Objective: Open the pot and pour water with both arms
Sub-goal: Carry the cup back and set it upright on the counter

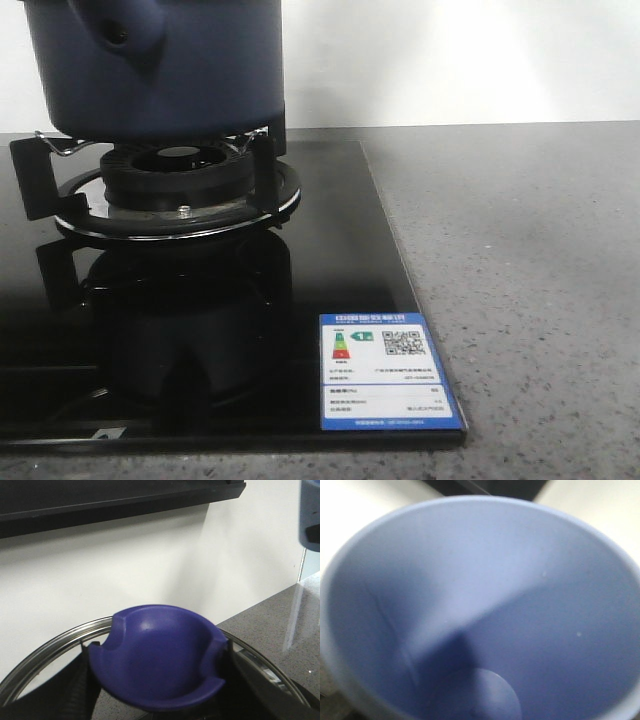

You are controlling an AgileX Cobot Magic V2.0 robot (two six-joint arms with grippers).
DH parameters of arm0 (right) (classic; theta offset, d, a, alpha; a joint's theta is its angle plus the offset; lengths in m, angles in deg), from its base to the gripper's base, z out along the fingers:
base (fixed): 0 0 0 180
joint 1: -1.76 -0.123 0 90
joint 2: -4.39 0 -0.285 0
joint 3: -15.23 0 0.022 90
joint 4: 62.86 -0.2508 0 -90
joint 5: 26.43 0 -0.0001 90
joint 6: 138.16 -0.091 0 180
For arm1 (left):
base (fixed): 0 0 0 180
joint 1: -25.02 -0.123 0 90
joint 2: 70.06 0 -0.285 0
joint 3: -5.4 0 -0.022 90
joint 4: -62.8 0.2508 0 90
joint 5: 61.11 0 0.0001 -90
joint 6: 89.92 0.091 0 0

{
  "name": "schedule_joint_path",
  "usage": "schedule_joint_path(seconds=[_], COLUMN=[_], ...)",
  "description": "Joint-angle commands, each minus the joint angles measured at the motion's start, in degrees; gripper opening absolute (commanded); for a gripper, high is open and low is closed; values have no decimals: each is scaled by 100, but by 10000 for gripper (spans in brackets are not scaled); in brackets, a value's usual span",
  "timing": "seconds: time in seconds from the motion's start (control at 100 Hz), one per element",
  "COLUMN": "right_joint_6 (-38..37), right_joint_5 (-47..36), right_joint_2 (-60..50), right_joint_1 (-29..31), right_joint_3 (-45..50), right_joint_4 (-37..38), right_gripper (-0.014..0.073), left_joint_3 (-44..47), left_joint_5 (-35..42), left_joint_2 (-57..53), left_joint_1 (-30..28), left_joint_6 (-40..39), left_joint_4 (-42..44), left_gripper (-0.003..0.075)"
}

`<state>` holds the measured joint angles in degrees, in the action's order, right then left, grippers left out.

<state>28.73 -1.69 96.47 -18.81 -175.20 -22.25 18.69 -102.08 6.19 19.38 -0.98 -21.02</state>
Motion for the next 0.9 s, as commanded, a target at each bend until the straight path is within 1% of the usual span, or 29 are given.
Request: schedule_joint_path(seconds=[0.0, 0.13, 0.14, 0.15, 0.25, 0.35, 0.57, 0.66, 0.75, 0.89], right_joint_6=[-40, -40, -40, -40, -40, -40, -40, -40, -40, -40], right_joint_5=[-943, -1813, -1989, -1989, -2915, -3632, -4501, -5098, -5693, -6011], right_joint_2=[-599, -1126, -1185, -1214, -1620, -1899, -2055, -2055, -2055, -1979], right_joint_1=[405, 939, 996, 1025, 1422, 1703, 2096, 2246, 2401, 2666], right_joint_3=[372, 1432, 1558, 1621, 2566, 3364, 4764, 5295, 5784, 6280], right_joint_4=[-554, -1026, -1068, -1091, -1390, -1516, -1735, -2078, -2198, -2198], right_gripper=[367, 367, 367, 367, 367, 367, 367, 367, 367, 367], left_joint_3=[-236, -236, -236, -236, -236, -236, -236, -236, -236, -236], left_joint_5=[0, -15, -14, -14, -14, -14, -14, -14, -14, -14], left_joint_2=[-184, -184, -184, -184, -184, -184, -184, -184, -184, -184], left_joint_1=[29, 29, 29, 29, 29, 29, 29, 29, 29, 29], left_joint_6=[-35, -35, -35, -35, -35, -35, -35, -35, -35, -35], left_joint_4=[-506, -506, -506, -506, -506, -506, -506, -506, -506, -506], left_gripper=[339, 339, 339, 339, 339, 339, 339, 339, 339, 339])
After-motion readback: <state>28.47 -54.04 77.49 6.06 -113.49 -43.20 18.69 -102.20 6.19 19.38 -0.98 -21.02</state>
